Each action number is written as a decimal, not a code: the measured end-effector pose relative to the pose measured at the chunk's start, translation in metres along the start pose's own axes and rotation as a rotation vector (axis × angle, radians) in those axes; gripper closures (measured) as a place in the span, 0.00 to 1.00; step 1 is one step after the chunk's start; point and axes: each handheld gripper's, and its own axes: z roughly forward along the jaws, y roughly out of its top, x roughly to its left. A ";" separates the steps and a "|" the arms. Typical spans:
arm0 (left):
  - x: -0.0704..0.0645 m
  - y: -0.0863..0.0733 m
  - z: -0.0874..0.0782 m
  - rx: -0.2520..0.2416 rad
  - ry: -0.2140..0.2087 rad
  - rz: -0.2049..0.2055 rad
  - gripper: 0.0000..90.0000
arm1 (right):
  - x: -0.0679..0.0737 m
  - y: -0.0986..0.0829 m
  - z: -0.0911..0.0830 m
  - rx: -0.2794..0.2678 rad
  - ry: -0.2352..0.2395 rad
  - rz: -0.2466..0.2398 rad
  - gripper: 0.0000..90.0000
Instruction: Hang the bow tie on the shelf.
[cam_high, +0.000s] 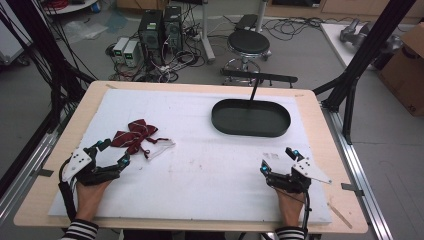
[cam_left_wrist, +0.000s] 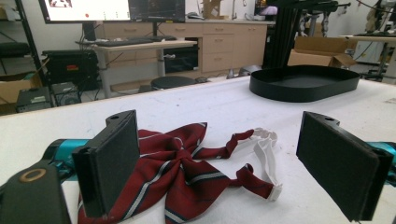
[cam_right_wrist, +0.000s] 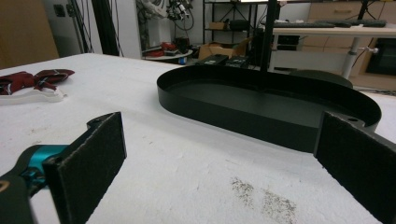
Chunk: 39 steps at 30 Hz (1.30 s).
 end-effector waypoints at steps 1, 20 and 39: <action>0.000 0.000 0.000 0.002 -0.004 -0.005 0.15 | 0.000 0.000 0.000 0.000 -0.002 -0.005 0.01; 0.000 0.002 0.003 0.035 0.003 -0.003 0.15 | 0.000 0.000 0.001 0.004 -0.005 -0.011 0.01; -0.006 0.038 0.016 0.158 -0.022 0.092 0.15 | 0.000 0.000 0.001 0.009 -0.006 0.010 0.01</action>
